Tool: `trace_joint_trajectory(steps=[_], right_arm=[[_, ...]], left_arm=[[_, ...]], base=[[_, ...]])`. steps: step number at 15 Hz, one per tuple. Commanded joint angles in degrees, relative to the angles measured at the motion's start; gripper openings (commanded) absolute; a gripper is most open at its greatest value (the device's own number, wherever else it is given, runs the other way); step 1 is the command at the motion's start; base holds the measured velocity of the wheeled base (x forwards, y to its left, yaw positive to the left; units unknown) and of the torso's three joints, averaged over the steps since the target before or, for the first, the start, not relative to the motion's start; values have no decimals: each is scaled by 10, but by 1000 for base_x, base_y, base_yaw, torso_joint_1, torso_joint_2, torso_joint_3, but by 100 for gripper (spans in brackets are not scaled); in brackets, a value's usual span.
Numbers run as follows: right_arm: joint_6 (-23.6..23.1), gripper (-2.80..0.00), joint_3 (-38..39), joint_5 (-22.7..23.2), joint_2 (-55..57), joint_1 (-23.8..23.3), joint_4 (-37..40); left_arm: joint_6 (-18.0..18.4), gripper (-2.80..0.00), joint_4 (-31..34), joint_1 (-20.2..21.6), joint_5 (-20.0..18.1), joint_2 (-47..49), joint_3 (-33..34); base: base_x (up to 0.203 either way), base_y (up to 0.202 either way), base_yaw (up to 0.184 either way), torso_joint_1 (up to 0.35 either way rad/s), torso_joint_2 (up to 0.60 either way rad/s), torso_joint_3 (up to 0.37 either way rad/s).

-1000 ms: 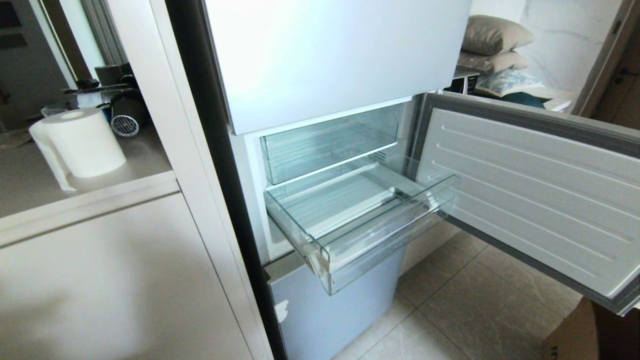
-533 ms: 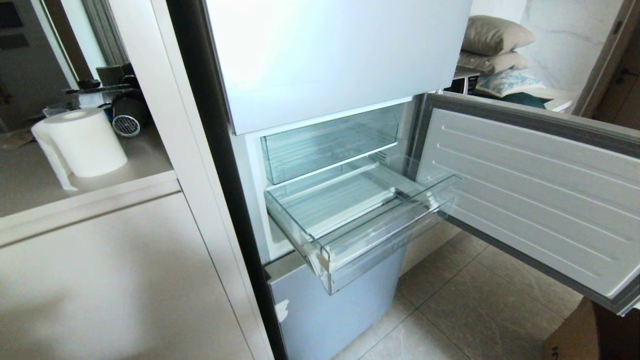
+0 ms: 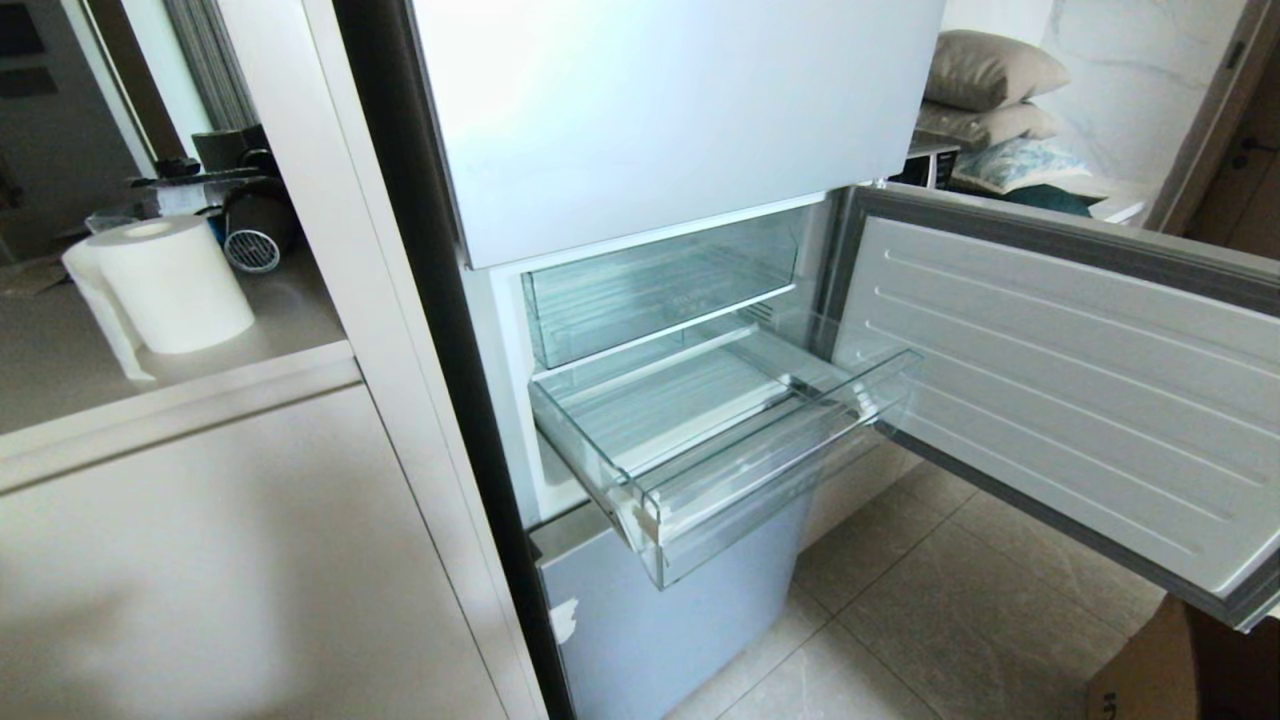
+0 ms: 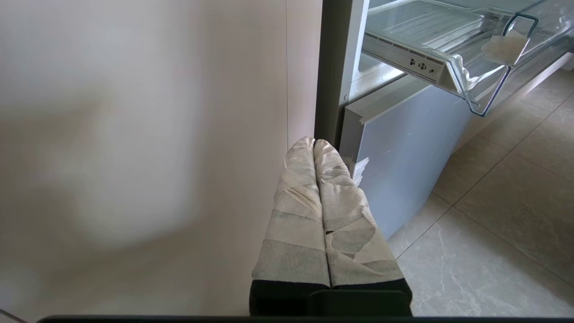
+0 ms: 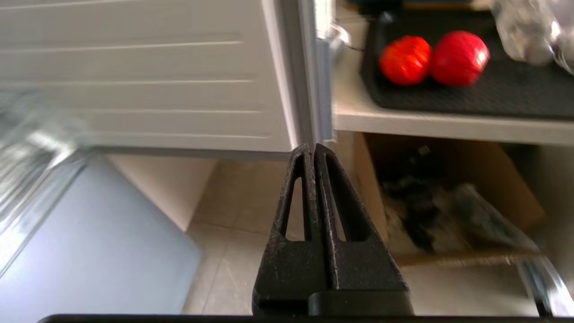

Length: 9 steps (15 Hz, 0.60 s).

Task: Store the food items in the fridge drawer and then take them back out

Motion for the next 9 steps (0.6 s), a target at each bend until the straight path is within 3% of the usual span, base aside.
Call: trace_joint_trajectory(steps=[1, 8, 9], right_arm=[[2, -280, -2, 25, 117, -60, -40], [-9, -280, -7, 41, 313, -209, -223], [-19, 0, -7, 41, 332, -226, -242]], left_arm=[[0, -280, 0, 0, 0, 0, 0], [0, -280, 0, 0, 0, 0, 0], [0, -280, 0, 0, 0, 0, 0]], base=[[0, 0, 0, 0, 0, 0], [0, 0, 0, 0, 0, 0], [0, 0, 0, 0, 0, 0]])
